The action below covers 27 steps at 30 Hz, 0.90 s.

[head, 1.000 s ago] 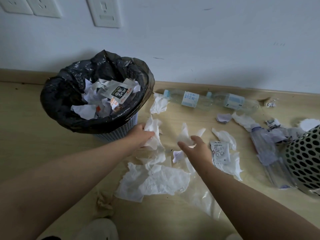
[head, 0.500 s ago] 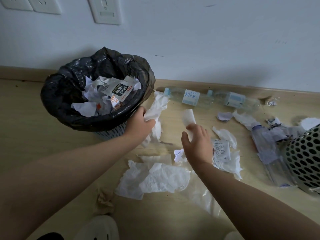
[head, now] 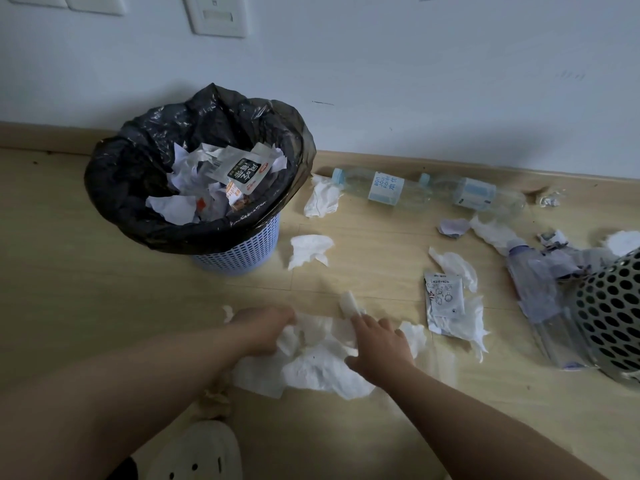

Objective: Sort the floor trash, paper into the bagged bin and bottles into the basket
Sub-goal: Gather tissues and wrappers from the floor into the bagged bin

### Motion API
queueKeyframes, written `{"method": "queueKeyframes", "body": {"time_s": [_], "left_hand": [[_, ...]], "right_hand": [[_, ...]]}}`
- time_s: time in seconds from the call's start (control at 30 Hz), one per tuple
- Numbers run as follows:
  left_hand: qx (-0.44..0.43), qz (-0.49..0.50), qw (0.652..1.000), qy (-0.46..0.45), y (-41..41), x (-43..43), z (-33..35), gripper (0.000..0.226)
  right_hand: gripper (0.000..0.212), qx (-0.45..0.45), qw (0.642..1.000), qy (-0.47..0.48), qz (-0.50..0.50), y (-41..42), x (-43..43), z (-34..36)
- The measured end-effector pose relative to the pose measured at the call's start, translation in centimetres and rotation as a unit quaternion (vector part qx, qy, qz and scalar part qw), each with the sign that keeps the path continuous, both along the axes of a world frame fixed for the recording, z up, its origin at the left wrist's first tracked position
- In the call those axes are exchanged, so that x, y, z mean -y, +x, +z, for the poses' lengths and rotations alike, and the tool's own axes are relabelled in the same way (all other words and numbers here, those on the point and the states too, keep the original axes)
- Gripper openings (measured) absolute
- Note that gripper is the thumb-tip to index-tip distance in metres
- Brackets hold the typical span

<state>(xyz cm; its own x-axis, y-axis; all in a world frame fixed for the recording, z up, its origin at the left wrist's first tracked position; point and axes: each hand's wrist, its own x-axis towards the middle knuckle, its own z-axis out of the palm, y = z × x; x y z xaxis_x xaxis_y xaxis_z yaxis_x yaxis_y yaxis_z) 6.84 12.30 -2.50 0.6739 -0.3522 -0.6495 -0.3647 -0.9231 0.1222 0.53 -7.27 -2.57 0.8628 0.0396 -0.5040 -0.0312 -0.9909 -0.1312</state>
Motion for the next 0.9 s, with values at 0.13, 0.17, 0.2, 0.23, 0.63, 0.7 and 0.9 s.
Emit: {"method": "queueKeyframes", "body": {"time_s": [0.13, 0.17, 0.2, 0.23, 0.63, 0.7, 0.9], "left_hand": [[0.007, -0.017, 1.0, -0.013, -1.3, -0.4, -1.4, 0.038], [0.011, -0.014, 1.0, -0.015, -1.2, -0.3, -1.4, 0.034], [0.016, -0.009, 1.0, -0.015, -1.0, -0.3, -1.4, 0.031], [0.023, -0.001, 1.0, -0.018, -0.6, -0.2, -1.3, 0.029], [0.046, 0.122, 0.986, -0.104, 4.1, 2.1, 3.8, 0.039], [0.037, 0.113, 0.989, -0.087, 4.4, 2.5, 5.1, 0.044], [0.047, 0.164, 0.964, -0.206, 6.2, 4.6, 11.2, 0.021]], "right_hand": [[0.04, 0.05, 0.995, -0.062, 0.055, -1.0, -0.2, -0.6], [0.034, 0.068, 0.994, -0.06, 0.056, -0.8, -0.1, -0.5], [0.029, 0.083, 0.994, -0.053, 0.051, -0.6, 0.0, -0.3], [0.026, 0.097, 0.993, -0.046, 0.041, -0.2, 0.1, -0.1], [0.029, 0.208, 0.97, 0.046, -0.114, 4.4, 2.0, 3.8], [0.031, 0.227, 0.96, 0.077, -0.144, 5.2, 1.9, 5.0], [0.045, 0.259, 0.906, 0.229, -0.244, 7.6, 0.3, 9.4]]}}
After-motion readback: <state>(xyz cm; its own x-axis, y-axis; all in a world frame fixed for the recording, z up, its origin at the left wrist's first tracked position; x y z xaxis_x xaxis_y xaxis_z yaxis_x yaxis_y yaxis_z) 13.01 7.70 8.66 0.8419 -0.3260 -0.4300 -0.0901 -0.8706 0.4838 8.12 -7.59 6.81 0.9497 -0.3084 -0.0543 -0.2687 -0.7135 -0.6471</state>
